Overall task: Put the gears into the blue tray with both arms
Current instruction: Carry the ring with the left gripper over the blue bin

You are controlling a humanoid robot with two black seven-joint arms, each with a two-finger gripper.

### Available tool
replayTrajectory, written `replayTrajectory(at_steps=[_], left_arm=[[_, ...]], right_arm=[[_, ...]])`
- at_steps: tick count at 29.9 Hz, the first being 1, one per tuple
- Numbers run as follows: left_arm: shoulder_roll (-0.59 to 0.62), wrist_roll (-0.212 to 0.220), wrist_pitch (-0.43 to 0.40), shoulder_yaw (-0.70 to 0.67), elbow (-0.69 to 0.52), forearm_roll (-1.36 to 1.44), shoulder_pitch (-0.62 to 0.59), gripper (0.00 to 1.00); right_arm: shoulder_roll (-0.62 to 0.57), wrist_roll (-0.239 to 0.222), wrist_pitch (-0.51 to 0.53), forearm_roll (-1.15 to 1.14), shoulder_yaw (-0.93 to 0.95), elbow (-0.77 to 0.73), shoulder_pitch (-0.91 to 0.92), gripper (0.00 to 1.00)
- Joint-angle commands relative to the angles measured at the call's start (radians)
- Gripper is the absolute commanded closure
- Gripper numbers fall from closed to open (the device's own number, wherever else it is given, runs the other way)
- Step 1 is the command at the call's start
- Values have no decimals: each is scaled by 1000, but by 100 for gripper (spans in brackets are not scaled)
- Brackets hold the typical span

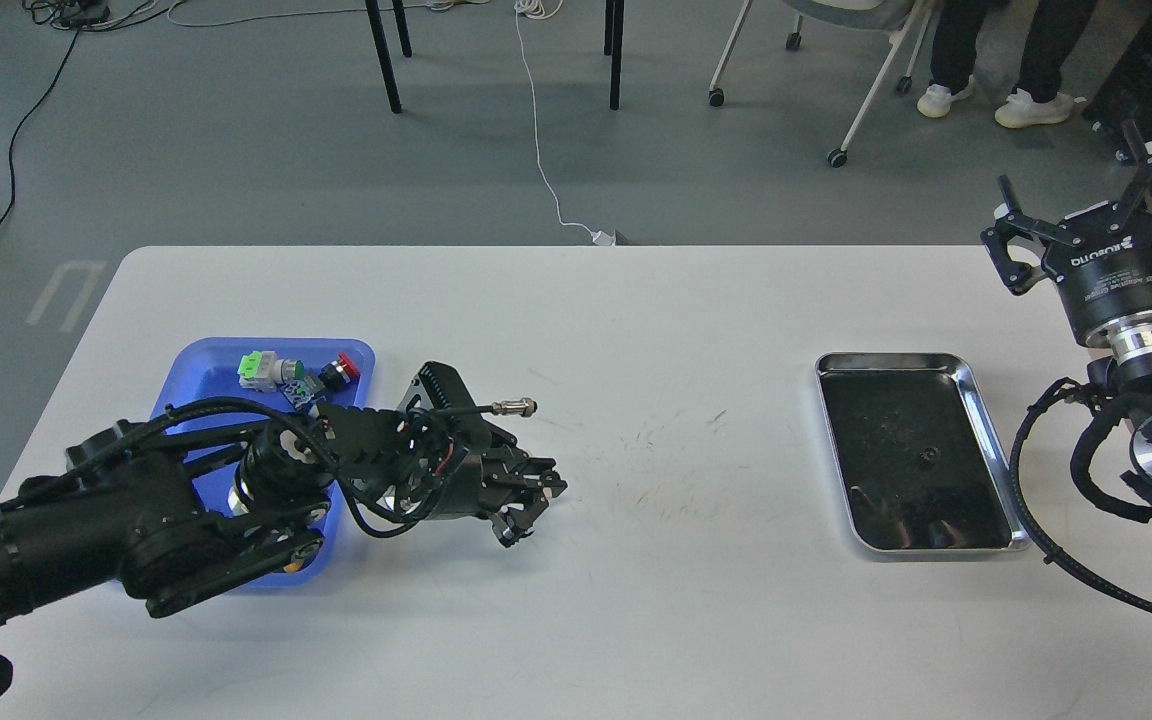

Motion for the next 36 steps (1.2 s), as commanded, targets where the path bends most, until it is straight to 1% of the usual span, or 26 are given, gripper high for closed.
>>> replayTrajectory(at_steps=[1,3,5,8,9,14,17,23,26,27,28,30,31,33,35,36], left_arm=[[158,-1,11,-56,-74,-17,1,88],[253,-10,19,-56,-75,-74,6,88],[338,-36,46,-43,-65,-106,12,88],[415,-90,75,-32,-11,-112,35,88],[426,-96,83,-30,12,-111,49,88],[429,-101,138,-29,135,-114,96,86],[421,-106,140,-29,211,-114,130,85],[357,-107,140,-29,299,-114,144,83],[335,-107,140,-27,325,-115,144,79],[332,-107,140,-27,325,-115,145,75],[332,-107,138,-27,325,-115,145,70],[331,-107,138,-29,325,-115,151,64],[331,-109,140,-29,325,-118,150,58],[331,-110,141,-33,324,-149,148,38],[338,-129,140,-36,322,-209,145,28],[341,-147,140,-40,321,-252,142,24]], right_arm=[[-4,0,0,0,1,2,0,2],[-5,0,-2,0,5,0,0,2],[-5,0,-2,0,6,0,1,2],[-4,0,-3,0,6,0,1,2],[-1,0,-3,0,6,0,1,2],[4,0,-6,-1,5,2,1,2],[3,0,-6,-1,5,4,3,2],[-7,0,-6,-1,5,5,6,2],[-7,0,-6,-1,5,5,6,2],[-7,0,-6,-1,5,7,6,2],[-7,0,-6,-1,5,7,6,2],[-7,0,-8,-1,5,7,6,2],[-7,0,-8,-1,5,7,6,2],[-10,0,-8,-1,5,7,8,2],[-11,0,-6,-1,3,8,9,2],[-13,0,-6,-1,3,8,11,2]])
